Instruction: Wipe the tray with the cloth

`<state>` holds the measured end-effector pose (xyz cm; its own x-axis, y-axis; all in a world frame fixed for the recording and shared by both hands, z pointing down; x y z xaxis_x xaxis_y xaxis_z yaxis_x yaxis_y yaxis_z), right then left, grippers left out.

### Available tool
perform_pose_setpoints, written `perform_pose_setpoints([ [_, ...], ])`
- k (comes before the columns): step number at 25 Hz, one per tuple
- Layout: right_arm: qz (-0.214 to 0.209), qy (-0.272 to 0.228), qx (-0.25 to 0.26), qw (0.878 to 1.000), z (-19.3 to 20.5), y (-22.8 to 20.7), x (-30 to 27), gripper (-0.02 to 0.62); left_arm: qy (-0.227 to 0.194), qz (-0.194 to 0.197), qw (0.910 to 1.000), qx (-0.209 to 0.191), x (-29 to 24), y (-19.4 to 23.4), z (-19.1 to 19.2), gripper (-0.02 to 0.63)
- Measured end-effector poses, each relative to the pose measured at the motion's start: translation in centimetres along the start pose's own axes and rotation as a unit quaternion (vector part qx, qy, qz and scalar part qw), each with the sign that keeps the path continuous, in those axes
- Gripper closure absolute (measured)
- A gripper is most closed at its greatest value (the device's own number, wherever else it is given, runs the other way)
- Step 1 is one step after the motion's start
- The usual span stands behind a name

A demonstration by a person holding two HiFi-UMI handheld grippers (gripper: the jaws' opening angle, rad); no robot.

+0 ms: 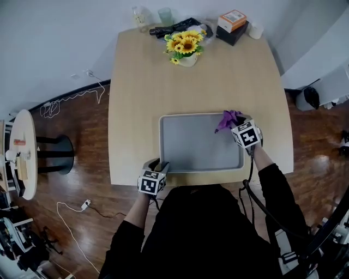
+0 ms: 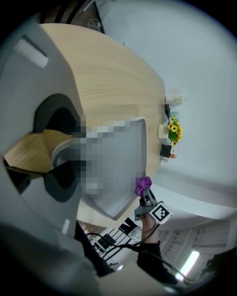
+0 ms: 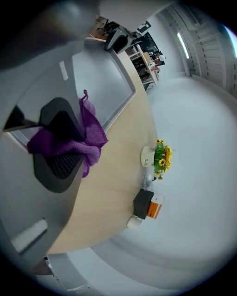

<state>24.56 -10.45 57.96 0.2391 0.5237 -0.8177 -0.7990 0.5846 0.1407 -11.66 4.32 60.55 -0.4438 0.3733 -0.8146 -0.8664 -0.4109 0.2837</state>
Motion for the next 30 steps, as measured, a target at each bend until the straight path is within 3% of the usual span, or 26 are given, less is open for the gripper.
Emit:
perform_pose_setpoints([
  [7,-0.008,-0.008,-0.011,1.0,0.3,1.2,0.4,0.52,-0.005,0.017,0.9982,0.058,0.1,0.8,0.1,0.449],
  [13,-0.073,0.019,-0.004,0.997,4.7,8.1,4.8,0.52,-0.026,0.034,0.996,0.079,0.2,1.2,0.5,0.451],
  [18,-0.084,0.022,-0.047,0.995,8.6,12.6,7.9,0.52,-0.031,0.054,0.9938,0.092,0.0,1.6,0.7,0.451],
  [23,-0.066,0.021,-0.065,0.995,8.2,10.5,6.8,0.517,-0.02,0.072,0.9941,0.079,-0.2,1.5,0.7,0.449],
  [30,-0.013,0.004,-0.086,0.996,1.4,3.1,1.0,0.517,-0.003,0.091,0.9942,0.058,-0.3,1.5,0.3,0.445],
])
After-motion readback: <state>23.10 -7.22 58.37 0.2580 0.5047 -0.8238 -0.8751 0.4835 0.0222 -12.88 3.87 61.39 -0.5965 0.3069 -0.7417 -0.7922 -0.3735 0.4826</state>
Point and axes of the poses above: the fingertips, and each gripper's own axes: x backward along the fingers, y to its left, z out of its underside, the point moved 6 cm from there along x, backward along the fingers, and after that the axes turned 7 degrees about x, right-handed, at the moved point
